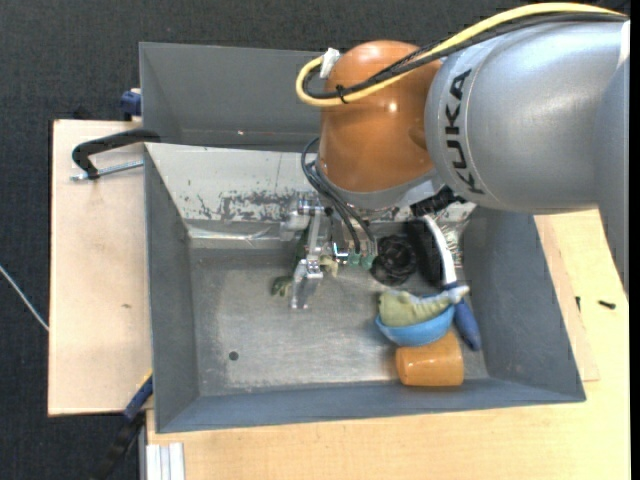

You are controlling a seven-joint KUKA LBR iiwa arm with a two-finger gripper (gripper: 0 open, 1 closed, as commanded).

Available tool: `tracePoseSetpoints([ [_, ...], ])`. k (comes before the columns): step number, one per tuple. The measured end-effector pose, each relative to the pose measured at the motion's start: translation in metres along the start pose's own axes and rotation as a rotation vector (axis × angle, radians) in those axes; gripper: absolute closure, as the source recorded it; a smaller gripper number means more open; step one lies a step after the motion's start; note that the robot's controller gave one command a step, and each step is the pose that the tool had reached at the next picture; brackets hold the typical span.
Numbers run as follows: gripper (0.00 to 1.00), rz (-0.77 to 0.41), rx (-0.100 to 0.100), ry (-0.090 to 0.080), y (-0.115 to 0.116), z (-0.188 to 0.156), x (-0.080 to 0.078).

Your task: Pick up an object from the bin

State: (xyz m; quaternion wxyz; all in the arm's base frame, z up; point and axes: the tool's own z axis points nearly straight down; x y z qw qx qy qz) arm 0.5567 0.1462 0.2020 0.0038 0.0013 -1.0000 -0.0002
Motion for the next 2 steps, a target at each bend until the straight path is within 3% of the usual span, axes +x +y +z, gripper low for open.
tracePoseSetpoints([
  [1, 0.0, -0.081, -0.004, -0.015, -0.0544, 0.1305, -0.008],
  [2, 1.0, -0.08, -0.004, -0.022, -0.0539, 0.1271, -0.01],
])
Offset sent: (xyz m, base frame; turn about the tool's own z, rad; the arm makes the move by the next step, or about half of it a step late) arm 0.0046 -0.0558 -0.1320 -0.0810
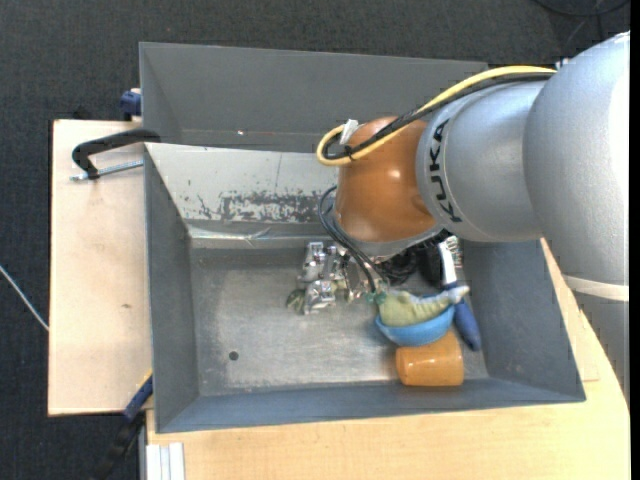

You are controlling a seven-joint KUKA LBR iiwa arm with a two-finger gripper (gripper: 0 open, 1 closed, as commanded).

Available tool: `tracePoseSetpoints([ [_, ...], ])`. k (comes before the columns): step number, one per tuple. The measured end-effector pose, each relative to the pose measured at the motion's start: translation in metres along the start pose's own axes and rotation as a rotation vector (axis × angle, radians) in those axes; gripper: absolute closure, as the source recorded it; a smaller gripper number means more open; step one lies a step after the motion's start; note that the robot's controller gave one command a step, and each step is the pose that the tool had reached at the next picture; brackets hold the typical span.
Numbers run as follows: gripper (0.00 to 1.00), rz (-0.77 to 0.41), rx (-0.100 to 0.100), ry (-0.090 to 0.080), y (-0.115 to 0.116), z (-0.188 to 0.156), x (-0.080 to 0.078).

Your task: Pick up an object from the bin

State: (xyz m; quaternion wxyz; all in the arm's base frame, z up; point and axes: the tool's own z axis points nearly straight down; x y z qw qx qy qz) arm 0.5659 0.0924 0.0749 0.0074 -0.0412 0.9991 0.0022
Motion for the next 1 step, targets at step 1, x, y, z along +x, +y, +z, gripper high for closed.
tracePoseSetpoints([
  [1, 1.0, -0.359, 0.003, 0.004, -0.0321, -0.1468, 0.0116],
])
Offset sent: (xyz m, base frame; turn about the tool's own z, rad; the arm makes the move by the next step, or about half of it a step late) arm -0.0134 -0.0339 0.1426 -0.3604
